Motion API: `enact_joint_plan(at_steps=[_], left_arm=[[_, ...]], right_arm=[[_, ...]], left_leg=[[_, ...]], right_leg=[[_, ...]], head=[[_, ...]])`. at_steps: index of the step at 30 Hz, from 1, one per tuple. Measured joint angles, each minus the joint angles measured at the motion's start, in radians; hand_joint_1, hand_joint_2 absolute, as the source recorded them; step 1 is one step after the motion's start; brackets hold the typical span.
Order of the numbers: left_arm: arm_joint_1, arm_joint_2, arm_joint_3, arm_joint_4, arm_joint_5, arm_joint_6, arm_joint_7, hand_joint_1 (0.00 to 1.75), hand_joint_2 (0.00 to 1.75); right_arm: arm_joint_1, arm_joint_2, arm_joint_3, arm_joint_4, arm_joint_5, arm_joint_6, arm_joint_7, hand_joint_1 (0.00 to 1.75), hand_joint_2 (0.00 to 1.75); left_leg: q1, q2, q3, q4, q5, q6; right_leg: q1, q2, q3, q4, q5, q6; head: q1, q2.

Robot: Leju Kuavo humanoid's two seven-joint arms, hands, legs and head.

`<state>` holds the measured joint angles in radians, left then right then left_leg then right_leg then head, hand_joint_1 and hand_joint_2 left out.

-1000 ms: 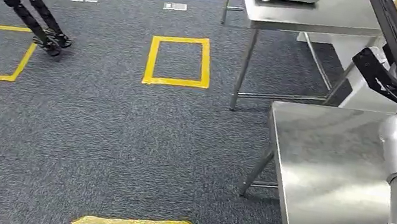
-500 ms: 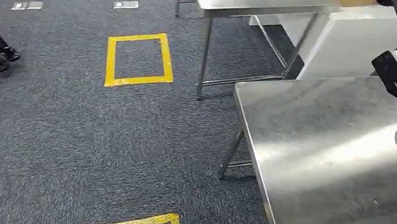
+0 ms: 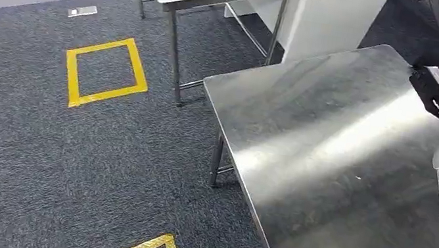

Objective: Take the parts from the cabinet and place them on the table.

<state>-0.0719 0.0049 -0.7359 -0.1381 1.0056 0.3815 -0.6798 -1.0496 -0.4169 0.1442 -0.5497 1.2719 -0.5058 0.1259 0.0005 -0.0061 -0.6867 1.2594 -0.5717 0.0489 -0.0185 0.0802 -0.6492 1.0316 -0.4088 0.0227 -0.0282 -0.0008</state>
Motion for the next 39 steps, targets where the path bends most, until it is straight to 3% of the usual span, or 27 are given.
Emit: enact_joint_plan(at_steps=[2,3,6,7,8,9,10,12,13,15,16,17,18,19,20,22,25,29,32,35,39], left_arm=[[0.0,-0.001,0.005,0.0,0.005,0.02,-0.013,0.0,1.75],[-0.002,-0.001,0.008,0.0,0.007,0.021,-0.014,0.0,1.75],[-0.002,-0.003,0.009,0.0,0.011,0.019,-0.017,0.0,1.75],[-0.003,-0.004,0.009,0.0,0.011,0.017,-0.017,0.0,1.75],[-0.004,-0.007,0.009,0.0,0.011,0.014,-0.017,0.0,1.75],[-0.003,-0.009,0.01,0.0,0.012,0.011,-0.017,0.0,1.75],[-0.002,-0.01,0.011,0.0,0.012,0.008,-0.015,0.0,1.75],[0.005,-0.015,0.011,0.0,0.012,0.005,-0.013,0.0,1.75],[0.007,-0.018,0.011,0.0,0.012,0.003,-0.013,0.0,1.75],[0.01,-0.022,0.011,0.0,0.012,-0.003,-0.013,0.0,1.75],[0.01,-0.024,0.011,0.0,0.012,-0.003,-0.013,0.0,1.75],[0.01,-0.024,0.011,0.0,0.011,-0.002,-0.013,0.0,0.0],[0.009,-0.023,0.011,0.0,0.011,-0.004,-0.013,0.0,0.0],[0.009,-0.022,0.011,0.0,0.012,-0.008,-0.009,0.0,0.0],[0.01,-0.022,0.01,0.0,0.012,-0.016,-0.001,0.0,0.0],[0.01,-0.021,0.01,0.0,0.012,-0.036,0.023,0.0,0.0],[0.008,-0.019,0.01,0.0,0.017,-0.035,0.043,0.0,0.0],[0.009,-0.019,0.01,0.0,0.021,-0.037,0.046,0.0,0.0],[0.009,-0.019,0.01,0.0,0.022,-0.038,0.047,0.0,0.0],[0.009,-0.019,0.01,0.0,0.026,-0.037,0.05,0.0,0.0],[0.009,-0.019,0.01,0.0,0.03,-0.037,0.053,0.0,0.0]], right_arm=[[-0.001,0.006,0.002,0.0,0.019,0.006,0.011,1.75,1.75],[0.0,0.007,0.002,0.001,0.024,0.011,0.013,1.75,1.75],[0.0,0.008,0.003,0.006,0.036,0.015,0.017,1.75,1.75],[0.0,0.008,0.003,0.006,0.04,0.015,0.017,1.75,1.75],[0.0,0.006,0.005,0.008,0.048,0.014,0.018,1.75,1.75],[-0.003,0.006,0.005,0.01,0.056,0.013,0.018,1.75,1.75],[-0.008,0.009,0.008,0.013,0.07,0.008,0.021,0.0,0.0],[-0.005,0.013,0.012,0.017,0.095,-0.024,0.031,0.0,0.0],[-0.001,0.015,0.013,0.02,0.101,-0.036,0.032,0.0,0.0],[0.003,0.016,0.015,0.024,0.103,-0.039,0.032,0.0,0.0],[0.003,0.016,0.015,0.024,0.103,-0.039,0.032,0.0,0.0],[0.002,0.016,0.016,0.024,0.104,-0.04,0.032,0.0,0.0],[0.004,0.015,0.016,0.026,0.108,-0.04,0.033,0.0,0.0],[0.003,0.016,0.016,0.027,0.11,-0.039,0.033,0.0,0.0],[0.005,0.015,0.017,0.029,0.113,-0.038,0.034,0.0,0.0],[0.008,0.02,0.017,0.032,0.121,-0.037,0.037,0.0,0.0],[0.003,0.024,0.017,0.037,0.127,-0.037,0.038,0.0,0.0],[0.003,0.032,0.018,0.042,0.132,-0.033,0.038,0.0,0.0],[0.001,0.036,0.018,0.044,0.134,-0.032,0.038,0.0,0.0],[-0.005,0.04,0.018,0.047,0.137,-0.033,0.038,0.0,0.0],[-0.012,0.044,0.018,0.048,0.138,-0.031,0.038,0.0,0.0]], left_leg=[[-0.015,-0.013,0.094,-0.186,0.088,0.025],[-0.018,-0.019,0.106,-0.213,0.073,0.028],[-0.03,-0.008,0.106,-0.222,0.086,0.034],[-0.032,-0.007,0.108,-0.234,0.096,0.04],[-0.017,0.003,0.118,-0.264,0.119,0.04],[-0.02,0.002,0.121,-0.276,0.128,0.037],[-0.02,0.003,0.115,-0.279,0.135,0.044],[-0.019,0.012,0.106,-0.278,0.139,0.041],[-0.019,0.016,0.104,-0.277,0.141,0.039],[-0.017,0.022,0.102,-0.276,0.143,0.035],[-0.013,0.026,0.101,-0.272,0.142,0.031],[-0.009,0.028,0.099,-0.266,0.139,0.026],[-0.014,0.032,0.091,-0.256,0.133,0.015],[-0.016,0.033,0.083,-0.246,0.132,0.01],[-0.017,0.034,0.078,-0.247,0.133,0.008],[-0.015,0.034,0.077,-0.245,0.138,0.027],[-0.014,0.034,0.078,-0.251,0.143,0.034],[-0.012,0.033,0.077,-0.256,0.147,0.032],[-0.01,0.034,0.075,-0.257,0.15,0.025],[-0.007,0.034,0.074,-0.257,0.151,-0.003],[-0.008,0.033,0.071,-0.257,0.152,-0.009]], right_leg=[[0.002,0.011,0.0,-0.001,0.005,-0.005],[0.001,0.018,0.0,-0.002,0.008,-0.002],[-0.007,0.028,-0.005,-0.008,0.017,0.012],[-0.007,0.033,-0.003,-0.018,0.025,0.023],[0.0,0.007,-0.015,-0.002,0.019,0.017],[0.001,-0.036,-0.029,0.017,-0.002,0.014],[0.002,-0.054,-0.05,0.073,-0.039,0.007],[-0.003,-0.064,-0.112,0.234,-0.107,0.005],[-0.006,-0.066,-0.125,0.278,-0.118,0.013],[-0.014,-0.071,-0.086,0.23,-0.098,0.032],[-0.02,-0.078,-0.029,0.132,-0.066,0.049],[-0.024,-0.086,0.023,0.042,-0.04,0.061],[-0.021,-0.096,0.055,-0.02,-0.046,0.062],[-0.013,-0.083,0.059,-0.023,-0.036,0.046],[-0.016,-0.08,0.056,-0.022,-0.032,0.039],[-0.014,-0.077,0.052,-0.023,-0.029,0.037],[-0.011,-0.077,0.051,-0.023,-0.028,0.032],[-0.008,-0.078,0.048,-0.023,-0.026,0.025],[-0.004,-0.078,0.046,-0.022,-0.024,0.022],[-0.002,-0.078,0.044,-0.022,-0.023,0.018],[-0.002,-0.078,0.041,-0.022,-0.022,0.018]], head=[[-0.001,0.0],[0.002,0.0],[-0.001,0.0],[-0.004,0.0],[-0.003,0.0],[-0.003,0.0],[0.002,0.0],[0.003,0.0],[0.003,0.0],[0.003,0.0],[0.003,0.0],[0.003,0.0],[0.003,0.0],[0.006,0.0],[0.003,0.0],[0.003,0.0],[0.003,0.0],[0.003,0.0],[0.003,0.0],[0.003,0.0],[0.004,0.0]])
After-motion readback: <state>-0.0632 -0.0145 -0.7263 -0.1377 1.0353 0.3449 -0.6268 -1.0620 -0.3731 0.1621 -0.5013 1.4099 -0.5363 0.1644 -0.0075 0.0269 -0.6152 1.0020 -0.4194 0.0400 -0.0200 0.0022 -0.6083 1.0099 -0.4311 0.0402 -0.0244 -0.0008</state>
